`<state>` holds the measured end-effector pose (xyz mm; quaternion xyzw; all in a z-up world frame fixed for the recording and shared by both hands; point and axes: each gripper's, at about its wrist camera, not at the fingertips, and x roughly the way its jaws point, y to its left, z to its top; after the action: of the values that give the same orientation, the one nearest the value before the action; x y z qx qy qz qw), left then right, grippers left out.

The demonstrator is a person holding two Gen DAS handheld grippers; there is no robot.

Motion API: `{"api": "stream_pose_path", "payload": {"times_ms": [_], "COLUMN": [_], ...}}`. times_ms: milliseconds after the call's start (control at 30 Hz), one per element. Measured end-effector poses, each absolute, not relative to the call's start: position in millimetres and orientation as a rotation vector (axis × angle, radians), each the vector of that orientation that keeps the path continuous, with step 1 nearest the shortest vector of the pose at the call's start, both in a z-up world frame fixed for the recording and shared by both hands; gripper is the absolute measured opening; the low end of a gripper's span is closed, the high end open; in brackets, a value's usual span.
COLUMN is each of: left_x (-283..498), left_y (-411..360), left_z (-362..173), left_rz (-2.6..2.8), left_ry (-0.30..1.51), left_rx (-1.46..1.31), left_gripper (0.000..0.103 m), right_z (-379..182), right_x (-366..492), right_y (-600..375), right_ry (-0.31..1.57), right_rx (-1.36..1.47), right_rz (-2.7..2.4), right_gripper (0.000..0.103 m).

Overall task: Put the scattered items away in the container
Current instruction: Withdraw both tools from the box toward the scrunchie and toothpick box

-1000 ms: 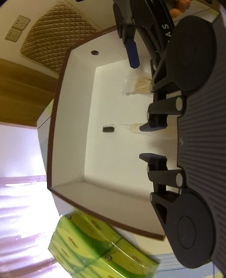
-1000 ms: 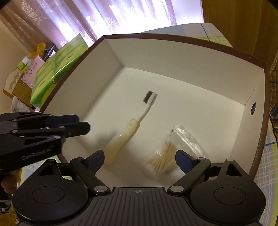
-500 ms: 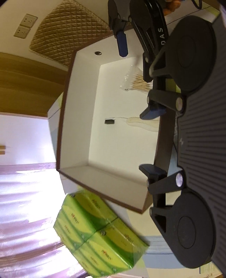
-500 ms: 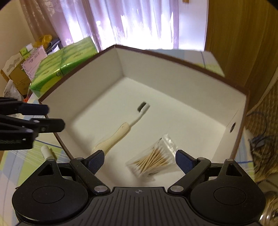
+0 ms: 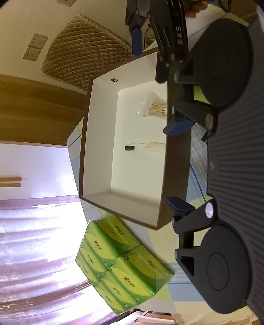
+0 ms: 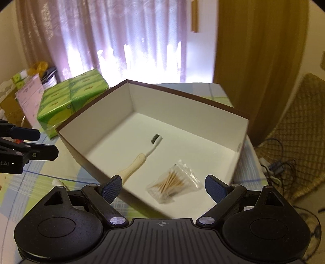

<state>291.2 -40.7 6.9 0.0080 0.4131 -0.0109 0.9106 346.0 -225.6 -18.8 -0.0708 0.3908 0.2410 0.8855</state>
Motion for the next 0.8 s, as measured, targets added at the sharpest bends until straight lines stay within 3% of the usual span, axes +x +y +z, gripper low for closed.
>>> {"api": "stream_pose_path", "payload": {"times_ms": [800], "left_x": [182], "left_y": [-5], "left_z": [39], "left_rz": [-0.072], "left_ry": [0.807], "left_rx": [0.043], "left_gripper": [0.065], "right_z": [22], "right_x": [227], "right_y": [-218], "right_ry": [0.736], "right_rx": [-0.073], "right_rz": [0.381], "right_gripper": [0.094]}}
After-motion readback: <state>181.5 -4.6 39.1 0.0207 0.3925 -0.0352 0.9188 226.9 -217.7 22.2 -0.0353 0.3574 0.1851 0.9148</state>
